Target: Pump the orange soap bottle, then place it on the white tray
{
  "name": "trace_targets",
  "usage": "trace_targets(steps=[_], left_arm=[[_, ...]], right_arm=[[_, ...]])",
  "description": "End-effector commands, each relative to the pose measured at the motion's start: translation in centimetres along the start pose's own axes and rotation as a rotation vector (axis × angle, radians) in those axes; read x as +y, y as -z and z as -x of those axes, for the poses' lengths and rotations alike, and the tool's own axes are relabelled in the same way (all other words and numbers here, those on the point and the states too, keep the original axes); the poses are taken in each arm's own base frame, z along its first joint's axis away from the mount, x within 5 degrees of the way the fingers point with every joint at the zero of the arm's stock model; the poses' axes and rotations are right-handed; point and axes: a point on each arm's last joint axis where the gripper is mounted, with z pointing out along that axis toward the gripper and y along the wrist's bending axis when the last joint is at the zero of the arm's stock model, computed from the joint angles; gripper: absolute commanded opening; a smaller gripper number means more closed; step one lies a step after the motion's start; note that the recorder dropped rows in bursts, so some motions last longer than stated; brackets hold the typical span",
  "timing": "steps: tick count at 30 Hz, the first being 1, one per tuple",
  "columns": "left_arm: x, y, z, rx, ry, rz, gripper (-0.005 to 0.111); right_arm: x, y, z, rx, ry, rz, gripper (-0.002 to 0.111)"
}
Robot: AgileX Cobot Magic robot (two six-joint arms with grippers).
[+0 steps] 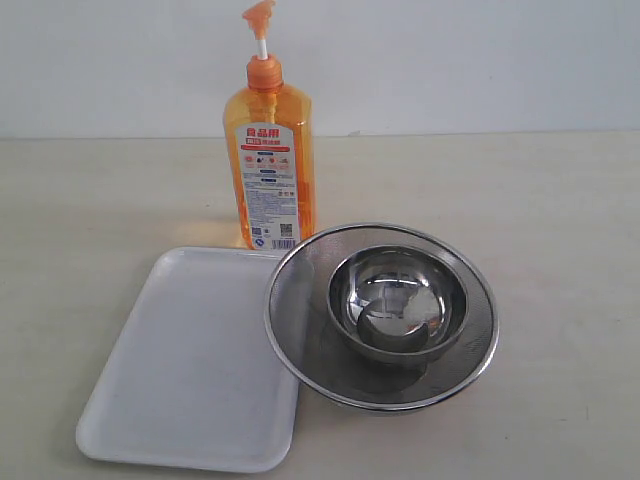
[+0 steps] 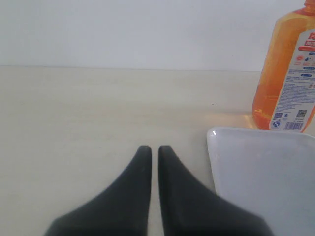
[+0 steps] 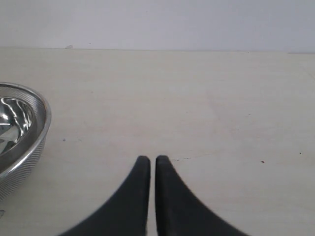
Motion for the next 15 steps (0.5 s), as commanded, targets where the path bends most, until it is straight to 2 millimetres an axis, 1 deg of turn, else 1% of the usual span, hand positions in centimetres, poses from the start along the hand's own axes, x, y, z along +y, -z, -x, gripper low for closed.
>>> trace_targets(steps=[1, 3, 5, 9, 15], left_arm=[[0.0, 0.0, -0.1, 0.003, -0.008, 0.003, 0.005], [0.1, 0.0, -0.1, -0.002, -0.019, 0.007, 0.005], [0.2, 0.0, 0.1, -0.022, -0.078, 0.024, 0.005], [0.4, 0.1, 1.1, -0.128, -0.228, 0.055, 0.005], [0.1, 0.3, 2.4, -0.274, -0.234, 0.040, 0.005]], right_arm=[[0.0, 0.0, 0.1, -0.010, 0.004, -0.003, 0.001], [0.0, 0.0, 0.1, -0.010, 0.004, -0.003, 0.001], [0.0, 0.0, 0.1, -0.010, 0.004, -0.003, 0.001], [0.0, 0.0, 0.1, -0.010, 0.004, -0.003, 0.001], [0.0, 0.0, 0.1, -0.010, 0.003, -0.002, 0.001]])
